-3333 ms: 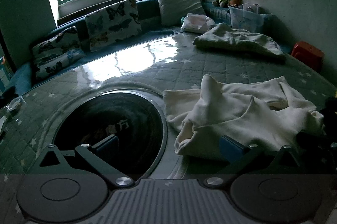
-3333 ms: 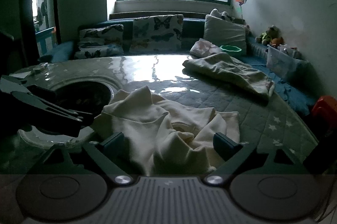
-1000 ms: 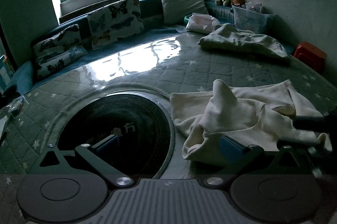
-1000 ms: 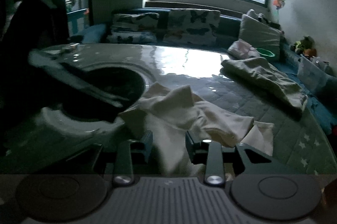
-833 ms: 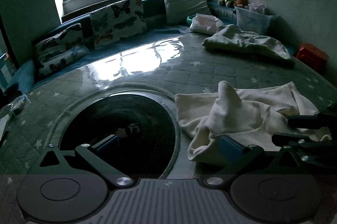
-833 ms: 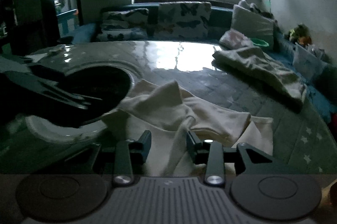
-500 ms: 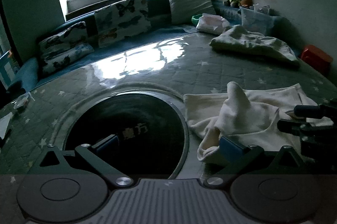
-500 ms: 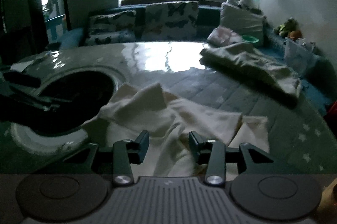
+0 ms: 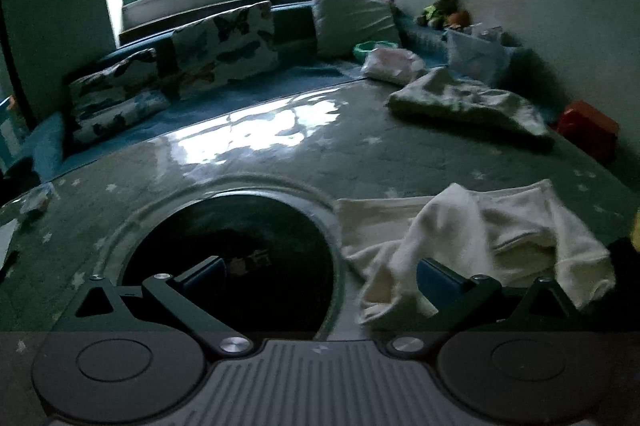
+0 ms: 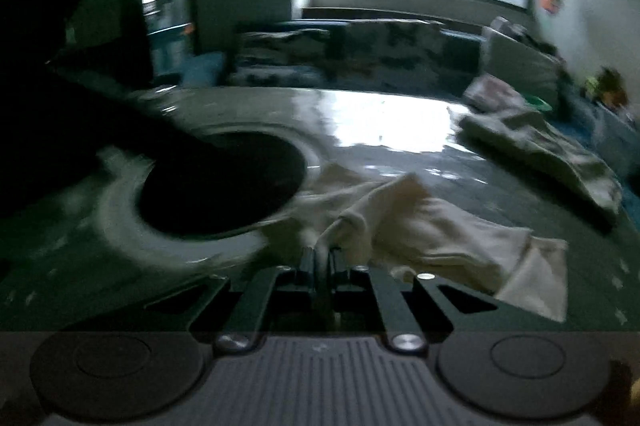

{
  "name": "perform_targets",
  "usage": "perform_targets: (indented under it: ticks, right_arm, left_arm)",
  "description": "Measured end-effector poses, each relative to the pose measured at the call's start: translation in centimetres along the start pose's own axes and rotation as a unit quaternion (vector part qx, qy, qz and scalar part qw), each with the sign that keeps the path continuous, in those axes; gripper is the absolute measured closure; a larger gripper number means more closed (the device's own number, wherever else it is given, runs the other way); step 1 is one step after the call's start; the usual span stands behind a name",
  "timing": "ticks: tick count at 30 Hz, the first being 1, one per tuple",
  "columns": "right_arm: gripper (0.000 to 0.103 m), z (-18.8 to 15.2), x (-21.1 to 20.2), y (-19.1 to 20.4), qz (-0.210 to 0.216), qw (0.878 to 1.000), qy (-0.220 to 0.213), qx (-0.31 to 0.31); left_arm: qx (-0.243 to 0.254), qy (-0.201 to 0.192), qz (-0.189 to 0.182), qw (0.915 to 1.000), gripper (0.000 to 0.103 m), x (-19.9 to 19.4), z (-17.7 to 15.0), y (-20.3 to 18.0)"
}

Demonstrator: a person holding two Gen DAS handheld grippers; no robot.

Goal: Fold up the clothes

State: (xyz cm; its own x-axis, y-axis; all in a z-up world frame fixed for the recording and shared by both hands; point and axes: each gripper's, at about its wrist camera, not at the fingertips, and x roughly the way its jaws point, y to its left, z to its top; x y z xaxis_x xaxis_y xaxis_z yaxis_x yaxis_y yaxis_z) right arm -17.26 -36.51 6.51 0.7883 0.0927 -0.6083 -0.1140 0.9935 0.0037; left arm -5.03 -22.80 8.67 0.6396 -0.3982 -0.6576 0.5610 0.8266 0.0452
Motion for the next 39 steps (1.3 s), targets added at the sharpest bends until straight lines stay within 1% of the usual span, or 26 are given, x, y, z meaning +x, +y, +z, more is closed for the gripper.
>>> perform_targets:
  ticks: [2,4,9,11,15,17,18,19,20,22,24,27,30,31,32,36,39]
  right_arm:
    - [0.097,-0.6,-0.3,1.7,0.012,1.000,0.004,-0.025]
    - [0.097,-1.1,-0.2,2.8,0.016,0.999,0.007,-0.037]
    - [0.097,-2.4,0.5,4.4,0.032,0.998,0.018,-0.043]
    - [0.097,-2.7,0.6,4.8,0.036,0.998,0.021,-0.041]
    - [0.097,-3.0,0.5,5.3,0.044,0.998,0.019,-0.039]
    - [0.097,-3.1,0.3,5.8,0.049,0.998,0.018,-0.044]
    - [0.097,-3.2,0.3,6.0,0.052,0.997,0.018,-0.046]
    - [0.097,-3.2,0.2,6.1,0.054,0.997,0.018,-0.047]
    - [0.097,-3.2,0.2,6.3,0.057,0.997,0.018,-0.049]
    - [0.097,-3.3,0.0,6.7,0.061,0.997,0.019,-0.053]
    - [0.097,-3.4,-0.1,6.8,0.064,0.996,0.020,-0.053]
    - [0.097,-3.4,-0.2,6.8,0.066,0.996,0.019,-0.048]
    - [0.096,-3.4,-0.2,6.8,0.067,0.997,0.021,-0.042]
    - [0.094,-3.4,-0.2,6.8,0.067,0.997,0.022,-0.040]
    - [0.091,-3.4,-0.3,6.7,0.069,0.997,0.022,-0.036]
    - [0.088,-3.2,-1.2,6.5,0.077,0.997,0.018,-0.020]
    - [0.086,-2.7,-1.9,6.1,0.083,0.996,0.011,-0.007]
  left_arm:
    - [0.007,-0.002,-0.017,0.9998,0.000,-0.4,0.0,-0.7]
    - [0.023,-0.007,-0.031,0.9992,0.000,-0.8,0.0,-1.8]
    - [0.074,-0.013,-0.070,0.9947,0.000,-0.8,-0.3,-4.7]
    - [0.091,-0.008,-0.077,0.9928,0.001,-0.2,-0.4,-5.8]
    - [0.113,0.012,-0.090,0.9894,0.013,1.4,-0.7,-7.5]
    - [0.120,0.021,-0.081,0.9892,0.023,2.3,-0.8,-8.0]
    - [0.122,0.025,-0.077,0.9892,0.032,2.7,-0.8,-8.1]
    - [0.122,0.028,-0.073,0.9895,0.042,3.0,-0.9,-8.0]
    - [0.122,0.029,-0.069,0.9898,0.049,3.2,-0.9,-7.8]
    - [0.121,0.032,-0.061,0.9902,0.079,3.5,-1.1,-7.3]
    - [0.116,0.032,-0.050,0.9915,0.089,3.6,-1.4,-6.5]
    - [0.098,0.016,-0.040,0.9943,0.096,2.4,-1.5,-4.8]
    - [0.076,0.003,-0.024,0.9968,0.098,0.7,-1.8,-2.8]
    - [0.068,-0.001,-0.018,0.9975,0.098,0.1,-1.9,-2.1]
    - [0.060,-0.005,-0.012,0.9981,0.098,-0.5,-2.1,-1.3]
    - [0.024,-0.003,0.005,0.9997,0.098,-2.6,-3.8,2.2]
    - [0.007,0.011,0.013,0.9998,0.098,-3.3,-5.5,4.6]
